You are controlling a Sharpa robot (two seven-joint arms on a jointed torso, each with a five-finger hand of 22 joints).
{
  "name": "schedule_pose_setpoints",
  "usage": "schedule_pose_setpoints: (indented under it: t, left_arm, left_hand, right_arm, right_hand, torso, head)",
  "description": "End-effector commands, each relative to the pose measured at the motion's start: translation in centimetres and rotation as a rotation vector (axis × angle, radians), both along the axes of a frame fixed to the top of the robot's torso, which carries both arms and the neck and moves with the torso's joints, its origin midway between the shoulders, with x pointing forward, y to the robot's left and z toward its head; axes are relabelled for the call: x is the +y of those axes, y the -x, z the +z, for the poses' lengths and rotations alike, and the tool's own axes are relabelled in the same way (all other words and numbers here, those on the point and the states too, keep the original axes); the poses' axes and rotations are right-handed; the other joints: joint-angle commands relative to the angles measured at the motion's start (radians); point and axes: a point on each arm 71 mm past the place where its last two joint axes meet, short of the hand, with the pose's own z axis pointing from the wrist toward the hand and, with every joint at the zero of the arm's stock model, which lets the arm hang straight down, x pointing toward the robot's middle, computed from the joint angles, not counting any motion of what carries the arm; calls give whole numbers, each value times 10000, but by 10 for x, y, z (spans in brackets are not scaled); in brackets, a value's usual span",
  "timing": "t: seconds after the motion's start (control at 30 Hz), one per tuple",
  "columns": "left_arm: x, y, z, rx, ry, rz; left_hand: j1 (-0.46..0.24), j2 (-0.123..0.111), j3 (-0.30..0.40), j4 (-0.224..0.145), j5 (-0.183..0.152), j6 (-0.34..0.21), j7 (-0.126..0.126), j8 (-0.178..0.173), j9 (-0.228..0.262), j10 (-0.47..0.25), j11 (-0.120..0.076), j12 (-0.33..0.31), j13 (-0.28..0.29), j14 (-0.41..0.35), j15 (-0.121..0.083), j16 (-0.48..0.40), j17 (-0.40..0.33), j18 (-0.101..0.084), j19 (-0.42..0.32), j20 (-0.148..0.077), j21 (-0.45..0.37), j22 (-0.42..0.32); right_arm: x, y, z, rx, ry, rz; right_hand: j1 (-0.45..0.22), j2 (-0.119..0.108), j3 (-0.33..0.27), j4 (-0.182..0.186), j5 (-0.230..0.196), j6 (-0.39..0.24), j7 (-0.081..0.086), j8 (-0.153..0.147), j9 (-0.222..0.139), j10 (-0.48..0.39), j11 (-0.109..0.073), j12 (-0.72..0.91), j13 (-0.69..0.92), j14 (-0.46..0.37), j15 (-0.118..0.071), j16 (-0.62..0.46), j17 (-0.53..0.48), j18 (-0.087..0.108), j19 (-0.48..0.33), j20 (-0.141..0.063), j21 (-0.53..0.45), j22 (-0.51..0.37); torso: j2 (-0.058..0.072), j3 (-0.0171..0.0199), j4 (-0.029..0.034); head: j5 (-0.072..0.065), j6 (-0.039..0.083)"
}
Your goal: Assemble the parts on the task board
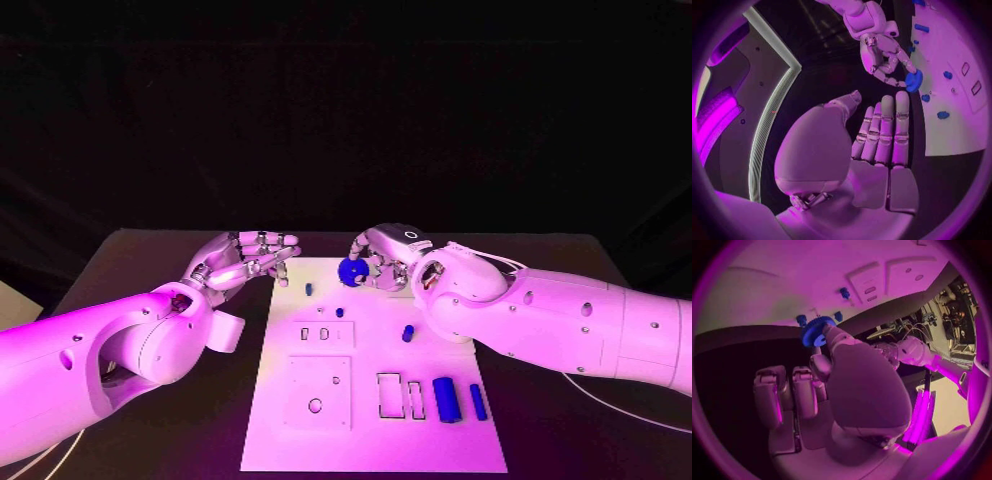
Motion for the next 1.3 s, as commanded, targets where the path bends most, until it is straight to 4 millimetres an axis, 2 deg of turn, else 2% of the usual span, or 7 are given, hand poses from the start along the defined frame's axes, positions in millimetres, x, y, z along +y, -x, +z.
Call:
schedule_pose_setpoints:
  t: [0.03, 0.2, 0.3, 0.63, 0.8, 1.07, 1.3]
  left_arm:
    - [-3, 0, 2, -78, 125, -156]
    - [-4, 0, 2, -70, 136, -193]
    - [-4, 0, 1, -65, 137, -202]
    - [-4, 0, 1, -56, 128, -192]
    - [-4, 0, 1, -54, 131, -201]
    - [-4, 0, 1, -53, 128, -195]
    - [-4, 0, 1, -52, 128, -197]
  left_hand:
    - [29, 36, 62, 10, 11, -52, -48, -63, 16, -33, -16, -38, -3, -23, -8, 66, -11, 143, -58, -3, 28, 13]
    - [29, 36, 62, 10, 11, -52, -48, -63, 16, -33, -16, -38, -3, -23, -8, 66, -11, 143, -58, -3, 28, 13]
    - [29, 36, 62, 10, 11, -52, -48, -63, 16, -33, -16, -38, -3, -23, -8, 66, -11, 143, -58, -3, 28, 13]
    - [29, 36, 62, 10, 11, -52, -48, -63, 16, -33, -16, -38, -3, -23, -8, 66, -11, 143, -58, -3, 28, 13]
    - [28, 36, 76, 4, 11, -48, -47, -62, 21, -27, -17, -33, -1, -20, -9, 70, -17, 144, -71, -3, 51, 27]
    - [28, 36, 76, 4, 11, -48, -47, -62, 21, -27, -17, -33, -1, -20, -9, 70, -17, 144, -71, -3, 51, 27]
    - [28, 36, 76, 4, 11, -48, -47, -62, 21, -27, -17, -33, -1, -20, -9, 70, -17, 144, -71, -3, 51, 27]
  right_arm:
    - [7, -1, -2, -594, 562, 41]
    - [17, -4, -10, -556, 772, 39]
    - [20, -7, -14, -552, 910, -2]
    - [23, -11, -23, -550, 1174, -78]
    - [28, -10, -25, -461, 1216, 30]
    - [30, -11, -29, -390, 1242, 61]
    - [31, -13, -34, -331, 1263, 24]
  right_hand:
    - [-30, 30, 62, 16, 48, 296, -270, -31, 57, 1295, -147, 4172, 5423, 1026, 22, 56, 2224, -67, 1045, -93, 43, 2628]
    - [-36, 25, 74, 15, 50, 295, -270, -38, 56, 1295, -147, 4172, 5423, 1026, 21, 55, 2221, -67, 1045, -94, 43, 2628]
    - [-59, 11, 91, 18, 47, 292, -267, -52, 53, 1295, -146, 4172, 5423, 1024, 21, 53, 2213, -67, 1045, -96, 43, 2628]
    - [-130, -34, 131, 31, 45, 287, -261, -89, 46, 1295, -141, 4172, 5423, 1028, 24, 57, 2228, -67, 1045, -98, 43, 2628]
    - [-181, -69, 151, 40, 39, 289, -257, -111, 43, 1295, -138, 4172, 5423, 1023, 26, 51, 2209, -67, 1045, -98, 43, 2628]
    - [-250, -105, 175, 57, 17, 288, -251, -141, 39, 1295, -133, 4172, 5423, 1024, 28, 51, 2210, -67, 1045, -97, 43, 2628]
    - [-259, -110, 178, 59, 14, 287, -251, -146, 38, 1295, -132, 4172, 5423, 1023, 29, 50, 2204, -67, 1045, -97, 43, 2628]
  torso:
    - [15, -6, -3]
    - [30, -7, 15]
    - [21, -9, 3]
    - [16, 6, -17]
    - [5, 2, -19]
    - [3, -4, -16]
    - [18, 7, -2]
  head:
    - [21, 1]
    - [14, -10]
    - [15, -27]
    - [60, -66]
    - [72, -64]
    - [70, -65]
    - [100, -74]
